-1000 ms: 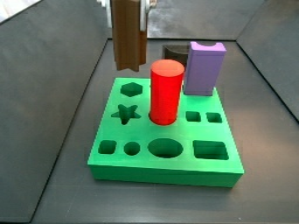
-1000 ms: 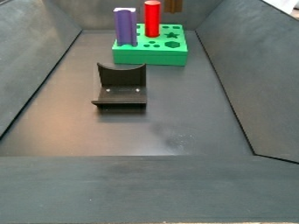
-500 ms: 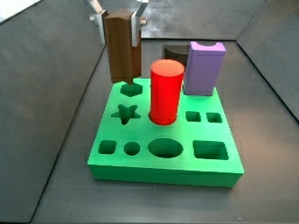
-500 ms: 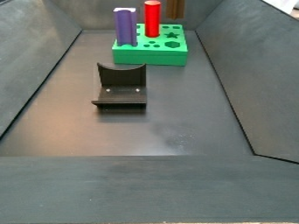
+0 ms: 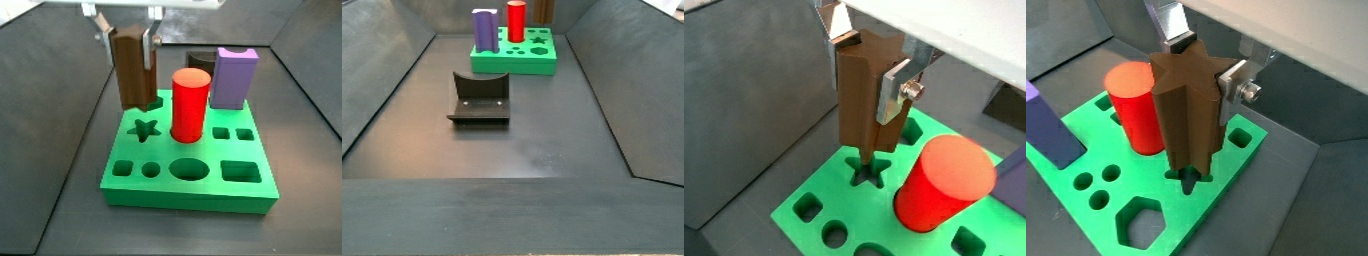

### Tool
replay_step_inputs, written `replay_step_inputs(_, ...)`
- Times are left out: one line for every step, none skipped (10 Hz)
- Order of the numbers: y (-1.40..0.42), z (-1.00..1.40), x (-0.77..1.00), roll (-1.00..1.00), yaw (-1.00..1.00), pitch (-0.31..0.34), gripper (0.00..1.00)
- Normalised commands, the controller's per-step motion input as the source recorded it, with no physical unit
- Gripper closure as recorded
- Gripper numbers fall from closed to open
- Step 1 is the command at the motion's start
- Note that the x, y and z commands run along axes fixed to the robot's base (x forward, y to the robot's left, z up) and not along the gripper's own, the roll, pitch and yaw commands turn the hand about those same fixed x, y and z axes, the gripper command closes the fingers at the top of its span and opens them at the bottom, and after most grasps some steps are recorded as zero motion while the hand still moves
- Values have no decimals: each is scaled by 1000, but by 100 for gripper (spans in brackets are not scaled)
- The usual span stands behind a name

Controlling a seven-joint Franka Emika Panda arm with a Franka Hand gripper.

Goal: Pick up the star object. Move up. Place the star object on the fixture. Regrasp the star object. Move to above the board. Insert the star object.
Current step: Insert the star object.

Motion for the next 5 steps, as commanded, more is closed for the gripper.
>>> replay_step_inputs(-69,-43,0,0,0,-6,100)
replay_step_inputs(0,-189,357,86,151,9,100)
replay_step_inputs(0,-303,254,143,171,0,100)
replay_step_inputs(0,-214,80,110,97,0,100)
replay_step_inputs(0,-209,34,110,60,0,100)
